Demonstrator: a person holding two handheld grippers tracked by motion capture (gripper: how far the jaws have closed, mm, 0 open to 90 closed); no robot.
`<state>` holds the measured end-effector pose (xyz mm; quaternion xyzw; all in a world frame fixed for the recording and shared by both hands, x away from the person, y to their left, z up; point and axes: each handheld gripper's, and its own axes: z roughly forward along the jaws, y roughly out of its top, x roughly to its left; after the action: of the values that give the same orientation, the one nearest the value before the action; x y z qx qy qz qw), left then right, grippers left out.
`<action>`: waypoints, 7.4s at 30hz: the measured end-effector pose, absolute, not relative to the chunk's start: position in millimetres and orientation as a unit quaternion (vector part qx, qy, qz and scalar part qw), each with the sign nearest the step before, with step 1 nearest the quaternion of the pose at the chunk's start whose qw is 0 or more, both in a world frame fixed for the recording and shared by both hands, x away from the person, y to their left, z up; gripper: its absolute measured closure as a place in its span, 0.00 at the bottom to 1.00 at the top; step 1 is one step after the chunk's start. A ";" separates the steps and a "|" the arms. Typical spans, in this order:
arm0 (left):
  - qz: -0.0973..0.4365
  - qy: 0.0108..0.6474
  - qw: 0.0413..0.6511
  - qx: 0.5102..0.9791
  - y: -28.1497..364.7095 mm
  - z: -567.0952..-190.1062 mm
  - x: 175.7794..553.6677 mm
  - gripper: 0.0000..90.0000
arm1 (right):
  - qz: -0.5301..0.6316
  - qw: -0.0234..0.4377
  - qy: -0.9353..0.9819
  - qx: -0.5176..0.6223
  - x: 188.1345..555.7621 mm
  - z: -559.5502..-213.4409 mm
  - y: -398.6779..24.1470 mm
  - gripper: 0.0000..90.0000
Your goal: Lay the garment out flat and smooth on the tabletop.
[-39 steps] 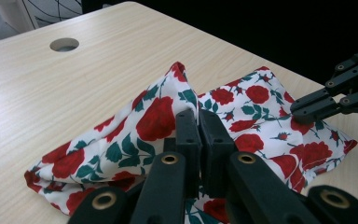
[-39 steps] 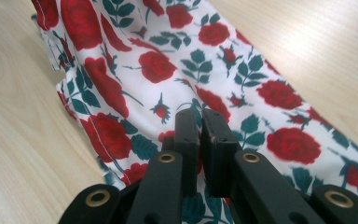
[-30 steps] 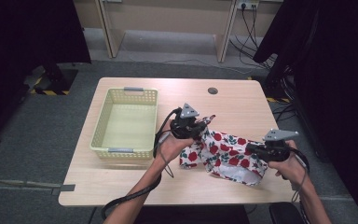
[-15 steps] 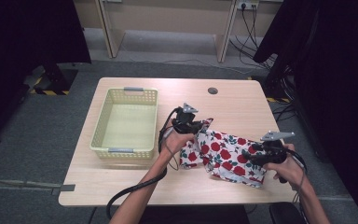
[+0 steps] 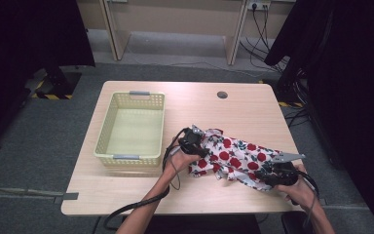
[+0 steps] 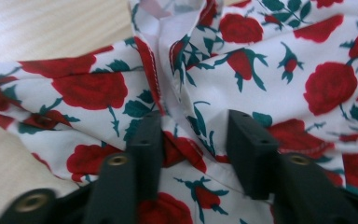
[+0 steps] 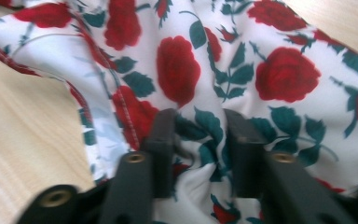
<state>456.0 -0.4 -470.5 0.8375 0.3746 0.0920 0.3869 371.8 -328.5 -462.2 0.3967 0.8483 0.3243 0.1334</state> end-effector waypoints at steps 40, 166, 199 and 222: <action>0.124 0.417 0.452 0.779 5.5 -420.0 485.9 0.77 | 0.359 0.165 0.803 0.446 510.9 -387.1 -337.4 0.63; 0.153 0.352 0.362 0.849 -17.6 -476.1 391.7 0.24 | 0.267 0.197 0.811 0.482 486.3 -456.4 -335.1 0.56; 0.137 0.355 0.367 0.849 -12.7 -476.6 381.2 0.20 | 0.321 0.146 0.836 0.421 480.2 -465.7 -295.3 0.45; 0.136 0.378 0.386 0.830 -7.1 -460.7 374.9 0.19 | 0.338 0.163 0.838 0.396 414.4 -432.5 -308.8 0.37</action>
<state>374.9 -7.1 -460.7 0.8302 0.3780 0.1358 0.3865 414.4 -308.8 -432.5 0.3956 0.8381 0.3384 0.1634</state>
